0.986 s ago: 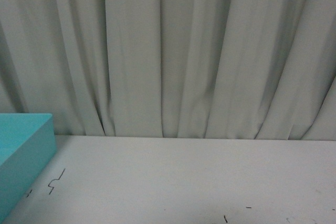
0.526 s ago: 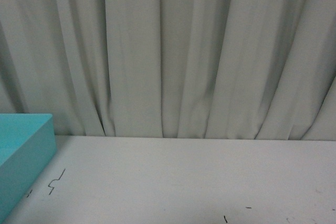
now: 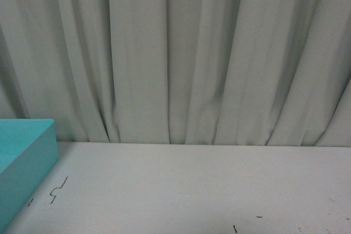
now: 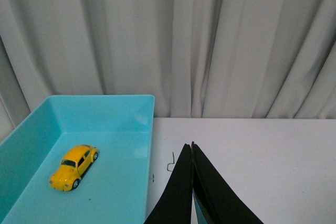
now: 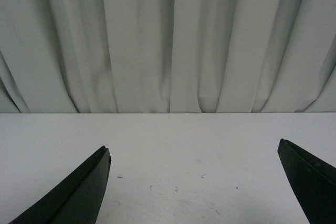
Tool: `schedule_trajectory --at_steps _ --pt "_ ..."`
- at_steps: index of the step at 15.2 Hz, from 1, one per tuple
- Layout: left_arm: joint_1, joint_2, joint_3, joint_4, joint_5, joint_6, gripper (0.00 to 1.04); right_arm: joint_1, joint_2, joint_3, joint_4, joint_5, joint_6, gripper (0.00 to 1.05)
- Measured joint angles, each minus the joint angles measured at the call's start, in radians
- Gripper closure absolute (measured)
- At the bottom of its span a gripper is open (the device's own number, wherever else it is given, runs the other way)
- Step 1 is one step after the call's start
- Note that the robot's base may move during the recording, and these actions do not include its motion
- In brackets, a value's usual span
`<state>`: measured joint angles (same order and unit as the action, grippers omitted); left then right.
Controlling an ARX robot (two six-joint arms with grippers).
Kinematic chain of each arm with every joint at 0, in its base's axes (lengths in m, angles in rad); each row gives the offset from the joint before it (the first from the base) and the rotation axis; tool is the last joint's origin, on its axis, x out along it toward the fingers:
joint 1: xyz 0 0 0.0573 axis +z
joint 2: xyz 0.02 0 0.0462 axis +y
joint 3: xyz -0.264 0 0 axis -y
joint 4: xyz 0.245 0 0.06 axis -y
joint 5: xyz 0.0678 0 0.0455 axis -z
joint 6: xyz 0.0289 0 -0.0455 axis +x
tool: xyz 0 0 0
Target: Wind up and store yellow beetle toy
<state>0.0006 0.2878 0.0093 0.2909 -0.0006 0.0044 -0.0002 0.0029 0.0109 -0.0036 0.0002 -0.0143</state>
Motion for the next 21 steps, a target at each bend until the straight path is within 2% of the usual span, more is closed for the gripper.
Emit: schedule_trajectory --at_steps 7,9,12,13,18,20,21 --pt "0.0 -0.109 0.0 -0.114 0.0 0.0 1.03 0.0 0.0 0.0 0.0 0.0 0.0 0.07" --pt "0.0 -0.271 0.001 -0.299 0.0 0.0 1.03 0.0 0.0 0.0 0.0 0.0 0.0 0.07" --pt "-0.001 -0.282 0.001 -0.293 0.0 0.0 1.03 0.0 0.0 0.0 0.0 0.0 0.0 0.07" --pt "-0.001 -0.282 0.001 -0.294 0.0 -0.001 1.0 0.0 0.0 0.0 0.0 0.0 0.0 0.07" --pt "-0.001 -0.282 0.001 -0.294 0.0 -0.001 0.28 0.0 0.0 0.0 0.0 0.0 0.0 0.07" --pt "-0.001 -0.282 0.001 -0.294 0.0 -0.001 0.07 0.0 0.0 0.0 0.0 0.0 0.0 0.07" --pt "-0.001 -0.282 0.001 -0.294 0.0 -0.001 0.07 0.0 0.0 0.0 0.0 0.0 0.0 0.07"
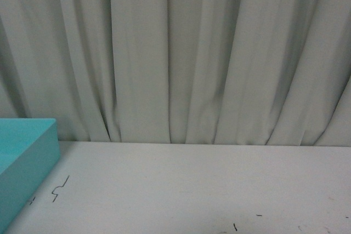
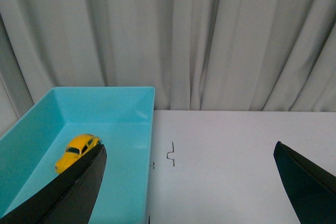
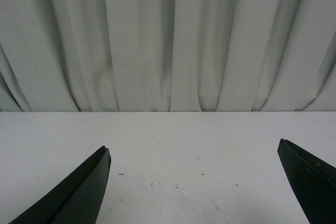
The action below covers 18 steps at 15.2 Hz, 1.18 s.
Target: Wind up and store yellow beetle toy
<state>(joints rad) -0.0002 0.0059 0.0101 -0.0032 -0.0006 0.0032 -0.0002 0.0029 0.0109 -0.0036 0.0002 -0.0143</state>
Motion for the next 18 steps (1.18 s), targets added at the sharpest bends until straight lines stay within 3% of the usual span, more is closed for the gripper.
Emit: schedule_trajectory --at_steps 18 --pt "0.0 0.0 0.0 0.0 0.0 0.0 0.07 0.0 0.0 0.0 0.0 0.0 0.0 0.07"
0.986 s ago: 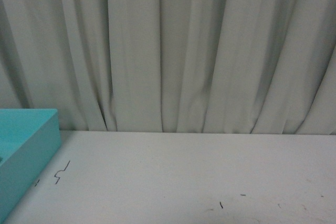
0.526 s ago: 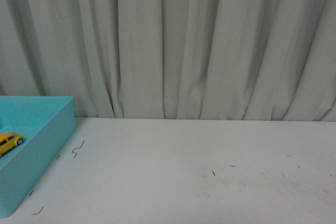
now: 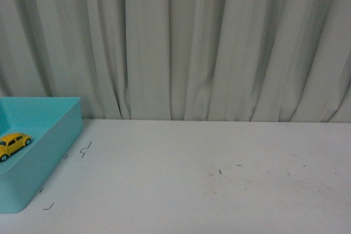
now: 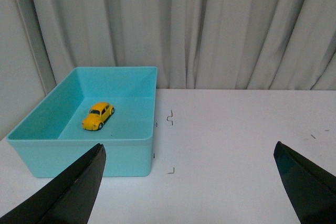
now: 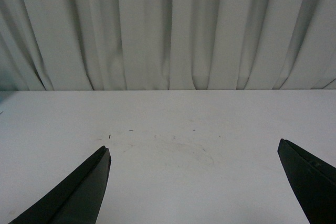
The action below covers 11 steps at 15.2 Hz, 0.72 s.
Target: Wind up and store yellow beetle toy
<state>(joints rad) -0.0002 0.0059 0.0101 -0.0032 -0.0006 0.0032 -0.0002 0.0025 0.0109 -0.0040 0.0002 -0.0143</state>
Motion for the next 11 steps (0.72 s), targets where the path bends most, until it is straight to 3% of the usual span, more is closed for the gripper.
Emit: schedule_trajectory --at_steps 11 --pt "0.001 0.0 0.0 0.0 0.0 0.0 0.07 0.0 0.0 0.0 0.0 0.0 0.0 0.07"
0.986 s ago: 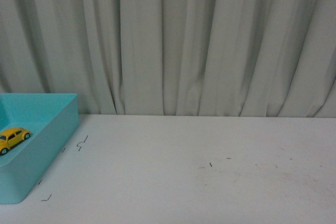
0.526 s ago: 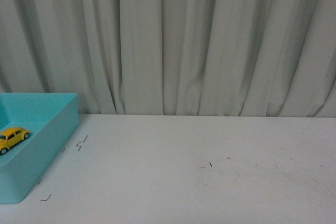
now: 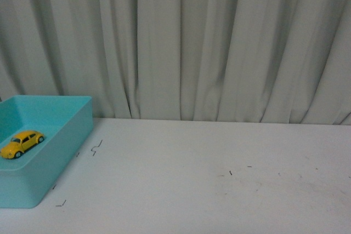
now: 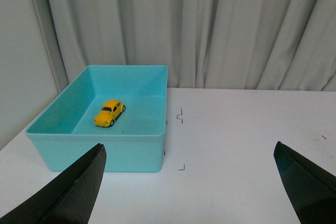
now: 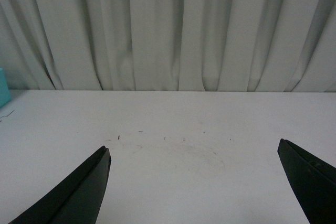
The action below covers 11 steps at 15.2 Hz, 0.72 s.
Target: Wind up and store yellow beetle toy
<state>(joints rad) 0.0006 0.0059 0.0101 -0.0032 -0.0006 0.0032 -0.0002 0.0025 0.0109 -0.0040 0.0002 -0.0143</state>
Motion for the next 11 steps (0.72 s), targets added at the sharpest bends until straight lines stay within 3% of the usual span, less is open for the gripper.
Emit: schedule_trajectory --at_steps 11 --pt "0.0 0.0 0.0 0.0 0.0 0.0 0.07 0.0 0.001 0.0 0.0 -0.002 0.0 0.07"
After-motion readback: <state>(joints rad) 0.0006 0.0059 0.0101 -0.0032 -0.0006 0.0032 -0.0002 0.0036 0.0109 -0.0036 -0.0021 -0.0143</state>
